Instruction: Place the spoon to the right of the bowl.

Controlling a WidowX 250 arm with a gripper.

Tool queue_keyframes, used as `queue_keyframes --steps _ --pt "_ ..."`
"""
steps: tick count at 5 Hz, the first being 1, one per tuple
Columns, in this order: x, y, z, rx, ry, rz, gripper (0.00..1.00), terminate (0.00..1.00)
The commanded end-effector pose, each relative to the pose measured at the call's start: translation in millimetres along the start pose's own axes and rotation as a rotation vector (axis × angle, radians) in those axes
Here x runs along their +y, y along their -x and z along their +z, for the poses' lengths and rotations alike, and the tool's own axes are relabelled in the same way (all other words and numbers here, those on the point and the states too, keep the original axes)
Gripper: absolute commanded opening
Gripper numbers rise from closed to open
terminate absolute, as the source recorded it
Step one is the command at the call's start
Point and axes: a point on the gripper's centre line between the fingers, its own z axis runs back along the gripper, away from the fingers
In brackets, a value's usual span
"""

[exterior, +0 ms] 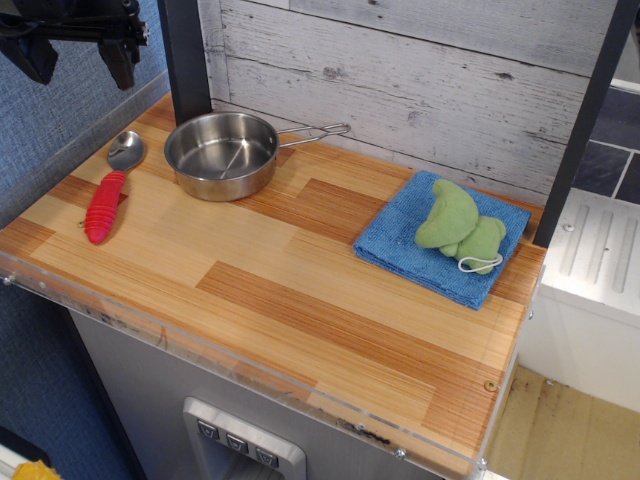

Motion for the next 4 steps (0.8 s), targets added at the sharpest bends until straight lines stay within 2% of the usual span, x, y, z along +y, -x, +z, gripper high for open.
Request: queue_keyframes --steps 1,4 --pt "0.0 0.0 0.0 0.0 0.0 0.0 1.0 0.0" --pt "31.1 21.3 -56.0 0.124 -0.088 0.103 1.0 0.0"
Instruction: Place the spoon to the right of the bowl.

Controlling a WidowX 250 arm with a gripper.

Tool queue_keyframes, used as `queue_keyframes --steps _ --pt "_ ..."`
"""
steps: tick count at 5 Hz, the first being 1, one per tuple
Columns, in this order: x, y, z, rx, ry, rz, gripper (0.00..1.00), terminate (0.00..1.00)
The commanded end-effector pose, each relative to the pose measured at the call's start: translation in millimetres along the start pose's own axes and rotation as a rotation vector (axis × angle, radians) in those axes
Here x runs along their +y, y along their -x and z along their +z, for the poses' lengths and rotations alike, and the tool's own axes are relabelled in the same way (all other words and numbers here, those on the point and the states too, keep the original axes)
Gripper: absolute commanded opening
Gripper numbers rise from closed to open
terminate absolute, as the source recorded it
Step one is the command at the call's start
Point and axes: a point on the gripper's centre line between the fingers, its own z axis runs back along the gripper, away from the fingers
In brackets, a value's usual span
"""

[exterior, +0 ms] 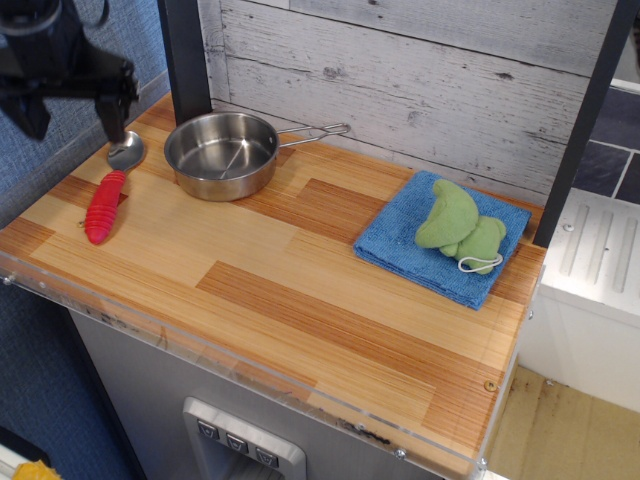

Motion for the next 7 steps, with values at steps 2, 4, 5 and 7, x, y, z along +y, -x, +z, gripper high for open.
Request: queue_keyframes --steps 2,4,5,7 --pt "11.8 3.8 -49.2 0.049 -0.056 0.022 1.0 0.0" --pt "9.2 5.9 -69.9 0.081 -0.058 0.026 1.0 0.0" --pt "7.5 5.9 -75.9 0.081 -0.058 0.011 0.0 0.0" --pt "8.6 6.9 -72.0 0.073 -0.028 0.015 0.0 0.0"
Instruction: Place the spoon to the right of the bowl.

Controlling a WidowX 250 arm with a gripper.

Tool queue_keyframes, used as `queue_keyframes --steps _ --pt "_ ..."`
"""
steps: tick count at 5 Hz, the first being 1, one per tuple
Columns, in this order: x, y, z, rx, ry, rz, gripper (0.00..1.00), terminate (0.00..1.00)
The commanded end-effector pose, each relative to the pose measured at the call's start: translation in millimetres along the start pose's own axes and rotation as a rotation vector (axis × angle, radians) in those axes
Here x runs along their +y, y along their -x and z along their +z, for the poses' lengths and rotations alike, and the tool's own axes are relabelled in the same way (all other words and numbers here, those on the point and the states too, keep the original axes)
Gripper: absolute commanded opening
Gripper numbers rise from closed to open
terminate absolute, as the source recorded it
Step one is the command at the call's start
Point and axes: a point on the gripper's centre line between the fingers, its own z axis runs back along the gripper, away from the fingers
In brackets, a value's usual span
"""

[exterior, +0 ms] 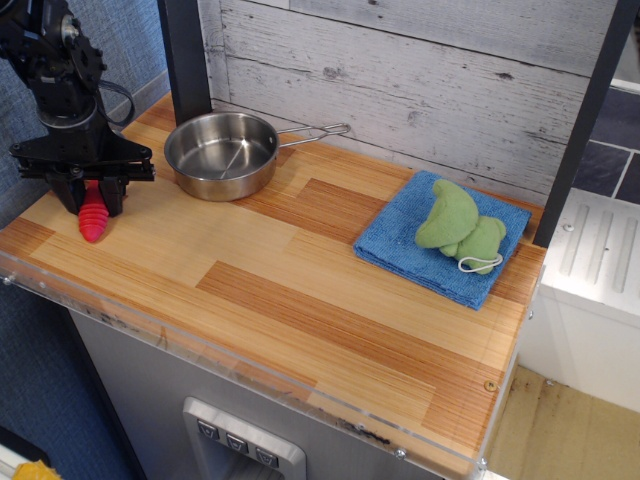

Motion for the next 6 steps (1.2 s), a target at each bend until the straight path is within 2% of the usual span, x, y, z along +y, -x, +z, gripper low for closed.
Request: queue_keyframes --steps 1,4,5,6 --pt "6.8 -8.1 21.0 -0.051 0.011 0.007 0.0 0.0" --pt "11.1 -22.1 87.4 -0.201 0.019 0.049 0.0 0.0" --pt "-5.5 -18.6 107.1 -0.255 0.041 -0.014 0.0 0.0" --pt "-37.6 -7.4 123.0 -0.296 0.069 -0.125 0.0 0.0"
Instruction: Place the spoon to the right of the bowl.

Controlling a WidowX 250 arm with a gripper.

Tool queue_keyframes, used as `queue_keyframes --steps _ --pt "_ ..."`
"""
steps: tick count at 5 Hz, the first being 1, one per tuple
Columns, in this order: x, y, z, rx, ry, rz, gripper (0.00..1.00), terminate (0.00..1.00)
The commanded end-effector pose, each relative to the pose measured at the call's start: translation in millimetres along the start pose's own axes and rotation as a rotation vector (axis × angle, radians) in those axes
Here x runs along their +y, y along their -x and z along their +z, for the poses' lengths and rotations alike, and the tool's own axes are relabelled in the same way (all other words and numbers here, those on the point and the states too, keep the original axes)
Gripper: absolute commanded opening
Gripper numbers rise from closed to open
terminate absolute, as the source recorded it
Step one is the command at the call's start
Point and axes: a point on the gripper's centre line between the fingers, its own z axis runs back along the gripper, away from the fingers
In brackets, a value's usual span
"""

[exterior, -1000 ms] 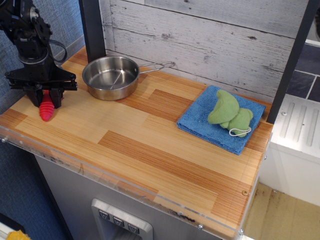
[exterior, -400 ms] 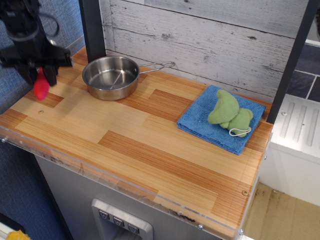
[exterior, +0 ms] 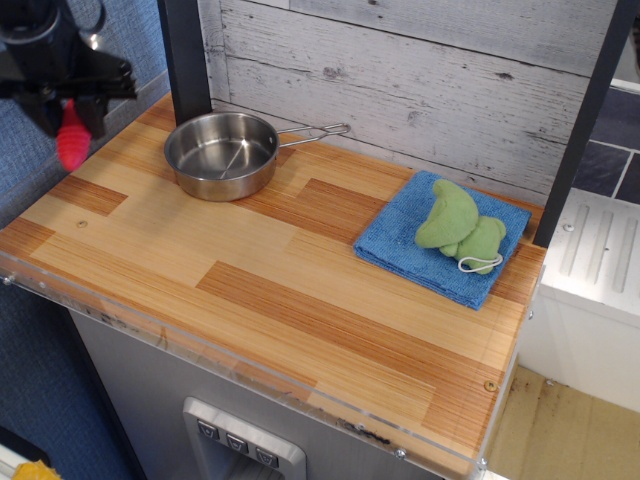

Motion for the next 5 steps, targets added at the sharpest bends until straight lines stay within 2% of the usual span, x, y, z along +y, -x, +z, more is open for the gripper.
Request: queue_keyframes --steps 1,2,3,4,5 --pt "-73.1 7.6 33.8 -0.108 0.081 -0.225 0.0 0.0" --pt "-100.4 23.5 30.5 -0.108 0.107 -0.32 0.0 0.0" --pt "-117.3 40.4 16.1 -0.078 0.132 -0.432 0.0 0.0" --pt "-127.3 50.8 0.6 -0.06 0.15 -0.538 0.0 0.0" --pt "-137.2 49.9 -18.3 -0.033 0.145 -0.6 0.0 0.0"
